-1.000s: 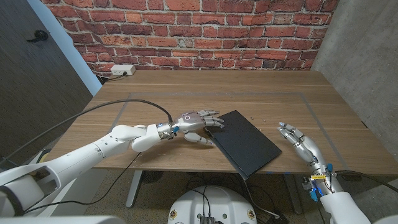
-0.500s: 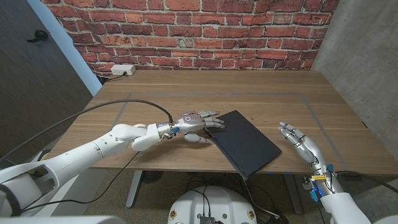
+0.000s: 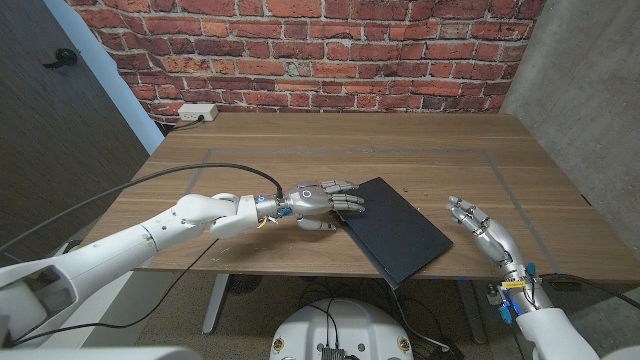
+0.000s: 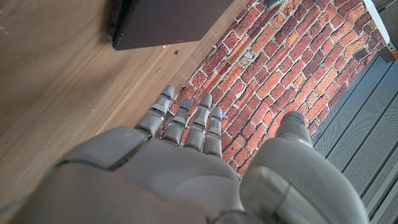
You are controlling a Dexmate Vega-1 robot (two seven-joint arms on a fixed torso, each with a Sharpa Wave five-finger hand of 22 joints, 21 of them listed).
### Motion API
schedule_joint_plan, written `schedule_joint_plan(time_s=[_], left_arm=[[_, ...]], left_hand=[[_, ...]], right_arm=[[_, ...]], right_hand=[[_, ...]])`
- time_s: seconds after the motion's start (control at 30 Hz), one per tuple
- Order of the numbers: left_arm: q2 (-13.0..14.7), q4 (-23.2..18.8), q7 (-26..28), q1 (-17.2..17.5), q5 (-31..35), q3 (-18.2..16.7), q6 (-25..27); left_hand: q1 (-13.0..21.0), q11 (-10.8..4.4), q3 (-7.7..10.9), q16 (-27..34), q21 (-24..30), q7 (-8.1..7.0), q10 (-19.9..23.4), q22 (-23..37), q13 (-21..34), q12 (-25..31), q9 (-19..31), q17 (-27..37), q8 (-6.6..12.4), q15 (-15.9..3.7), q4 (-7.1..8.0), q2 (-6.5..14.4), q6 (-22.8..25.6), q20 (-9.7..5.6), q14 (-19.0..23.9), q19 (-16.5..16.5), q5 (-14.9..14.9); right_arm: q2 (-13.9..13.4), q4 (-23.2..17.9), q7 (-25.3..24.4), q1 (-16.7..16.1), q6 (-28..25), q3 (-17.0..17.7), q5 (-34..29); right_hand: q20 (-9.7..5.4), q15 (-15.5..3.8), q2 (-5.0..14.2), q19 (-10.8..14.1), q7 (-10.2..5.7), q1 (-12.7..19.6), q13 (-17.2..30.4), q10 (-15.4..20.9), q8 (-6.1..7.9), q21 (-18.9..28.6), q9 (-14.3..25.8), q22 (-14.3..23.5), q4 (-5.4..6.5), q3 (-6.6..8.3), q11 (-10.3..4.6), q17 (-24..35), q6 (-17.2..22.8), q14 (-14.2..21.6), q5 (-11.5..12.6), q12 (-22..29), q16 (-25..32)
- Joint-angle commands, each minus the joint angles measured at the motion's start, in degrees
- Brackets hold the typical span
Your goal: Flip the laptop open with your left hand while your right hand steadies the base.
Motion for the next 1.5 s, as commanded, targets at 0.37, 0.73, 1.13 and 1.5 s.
schedule_joint_plan(time_s=[0.37,0.73,1.13,1.5], left_arm=[[0.6,-2.5,1.8,1.3,3.5,-0.8,1.8],[-0.7,-0.4,9.9,1.9,7.1,0.5,5.2],[-2.4,3.4,17.3,0.6,11.4,4.4,9.2],[-4.2,6.6,25.0,-1.0,12.7,7.5,12.3]], left_hand=[[3.1,-0.84,2.56,1.0,1.2,-0.29,6.2,0.0,0.3,2.3,0.3,0.0,3.88,-6.51,-0.39,-0.3,8.1,-2.30,3.0,3.2,0.8],[4.8,-1.20,4.69,1.5,1.8,-0.10,14.8,0.1,0.1,3.9,-0.2,0.0,8.00,-8.47,-0.04,-1.4,17.8,-2.74,9.2,7.7,0.7],[6.4,-1.34,6.24,1.7,2.2,-0.26,17.8,0.1,0.0,3.7,-0.7,0.0,9.28,-8.54,-0.39,-1.4,21.1,-2.70,12.7,10.7,1.2],[8.7,-1.38,7.69,1.6,2.6,-0.34,18.6,0.1,-0.1,3.2,-0.9,0.1,9.05,-9.16,-0.84,-1.2,20.5,-3.27,14.2,12.8,1.8]], right_arm=[[-0.8,-0.5,1.0,-0.4,-1.1,0.8,1.1],[-0.6,-0.7,1.0,-0.4,-1.4,1.0,1.5],[-0.5,-0.6,2.0,-0.7,-1.4,1.2,4.0],[-0.8,-0.9,2.3,-0.5,-1.7,1.5,4.0]], right_hand=[[-0.50,-0.75,0.38,-0.3,0.14,0.3,0.4,-0.3,-0.06,-0.1,0.3,0.2,-0.01,-0.01,-0.02,0.2,0.1,-0.2,0.2,0.3,-0.3],[-0.59,-0.77,0.40,-0.3,0.18,0.2,0.5,-0.5,-0.16,-0.1,0.3,0.1,0.01,-0.07,0.21,0.2,0.1,-0.1,0.2,0.4,-0.3],[-0.65,-1.02,0.50,-0.3,0.27,0.3,0.6,-0.4,-0.25,-0.1,0.3,0.1,0.01,-0.06,0.06,0.3,0.1,-0.3,0.2,0.5,-0.4],[-0.64,-1.00,0.50,-0.4,0.33,0.0,0.7,-0.4,-0.29,-0.2,0.3,0.1,0.11,-0.17,0.15,0.3,0.1,-0.5,0.1,0.5,-0.5]])
